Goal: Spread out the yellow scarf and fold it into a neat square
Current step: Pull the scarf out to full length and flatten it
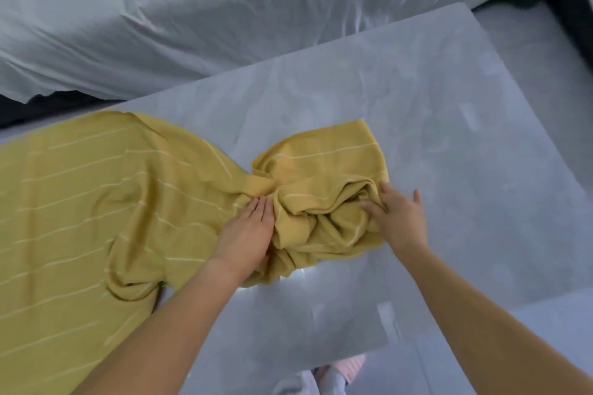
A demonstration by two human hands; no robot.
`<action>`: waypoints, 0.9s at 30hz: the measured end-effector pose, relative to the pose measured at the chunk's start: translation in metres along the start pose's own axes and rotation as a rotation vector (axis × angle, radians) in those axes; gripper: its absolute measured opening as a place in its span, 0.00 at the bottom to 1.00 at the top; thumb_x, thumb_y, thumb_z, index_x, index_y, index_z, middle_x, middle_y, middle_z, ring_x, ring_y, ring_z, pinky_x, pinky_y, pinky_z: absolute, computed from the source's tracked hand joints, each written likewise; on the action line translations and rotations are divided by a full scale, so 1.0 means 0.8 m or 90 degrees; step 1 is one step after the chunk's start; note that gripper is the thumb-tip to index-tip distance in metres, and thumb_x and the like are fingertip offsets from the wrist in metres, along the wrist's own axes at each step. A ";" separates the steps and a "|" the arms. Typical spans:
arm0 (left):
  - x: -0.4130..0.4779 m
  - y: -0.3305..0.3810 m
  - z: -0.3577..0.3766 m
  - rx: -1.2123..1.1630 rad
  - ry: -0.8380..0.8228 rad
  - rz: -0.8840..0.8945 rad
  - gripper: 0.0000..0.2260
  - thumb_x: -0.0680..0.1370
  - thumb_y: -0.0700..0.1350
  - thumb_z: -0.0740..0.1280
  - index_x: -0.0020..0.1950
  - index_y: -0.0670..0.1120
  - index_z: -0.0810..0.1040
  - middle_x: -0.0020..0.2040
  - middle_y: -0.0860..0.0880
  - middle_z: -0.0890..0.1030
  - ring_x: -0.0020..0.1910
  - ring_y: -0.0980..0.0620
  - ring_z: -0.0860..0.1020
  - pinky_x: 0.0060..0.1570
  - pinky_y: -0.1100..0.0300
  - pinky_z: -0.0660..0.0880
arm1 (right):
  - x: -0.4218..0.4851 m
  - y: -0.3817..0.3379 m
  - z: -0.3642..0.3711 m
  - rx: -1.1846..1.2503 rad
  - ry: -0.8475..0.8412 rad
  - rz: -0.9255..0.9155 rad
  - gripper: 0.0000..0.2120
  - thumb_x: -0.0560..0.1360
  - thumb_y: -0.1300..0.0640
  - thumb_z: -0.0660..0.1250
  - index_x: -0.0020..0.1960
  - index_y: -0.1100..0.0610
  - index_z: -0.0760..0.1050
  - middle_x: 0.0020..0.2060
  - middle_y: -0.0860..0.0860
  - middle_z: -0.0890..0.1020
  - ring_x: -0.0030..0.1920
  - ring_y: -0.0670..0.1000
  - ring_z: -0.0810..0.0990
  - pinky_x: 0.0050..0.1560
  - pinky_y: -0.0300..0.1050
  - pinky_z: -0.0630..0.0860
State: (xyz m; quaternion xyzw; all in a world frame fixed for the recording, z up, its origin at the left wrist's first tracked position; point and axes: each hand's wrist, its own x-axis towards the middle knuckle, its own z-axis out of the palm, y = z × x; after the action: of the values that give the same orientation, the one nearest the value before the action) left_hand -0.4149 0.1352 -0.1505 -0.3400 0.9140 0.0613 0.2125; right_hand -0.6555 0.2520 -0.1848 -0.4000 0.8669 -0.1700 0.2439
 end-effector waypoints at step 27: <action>0.011 -0.111 -0.185 -0.266 -0.073 0.084 0.26 0.64 0.71 0.47 0.38 0.52 0.73 0.38 0.52 0.78 0.41 0.52 0.75 0.39 0.58 0.67 | 0.040 -0.054 -0.435 -0.209 -0.128 -0.006 0.21 0.51 0.25 0.67 0.32 0.40 0.79 0.31 0.42 0.82 0.40 0.46 0.79 0.45 0.45 0.74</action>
State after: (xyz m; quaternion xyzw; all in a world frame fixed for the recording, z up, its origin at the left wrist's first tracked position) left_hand -0.4145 0.0246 -0.0180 -0.3122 0.8880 0.2827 0.1847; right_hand -0.8414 0.2349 0.1138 -0.4536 0.8524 0.0134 0.2598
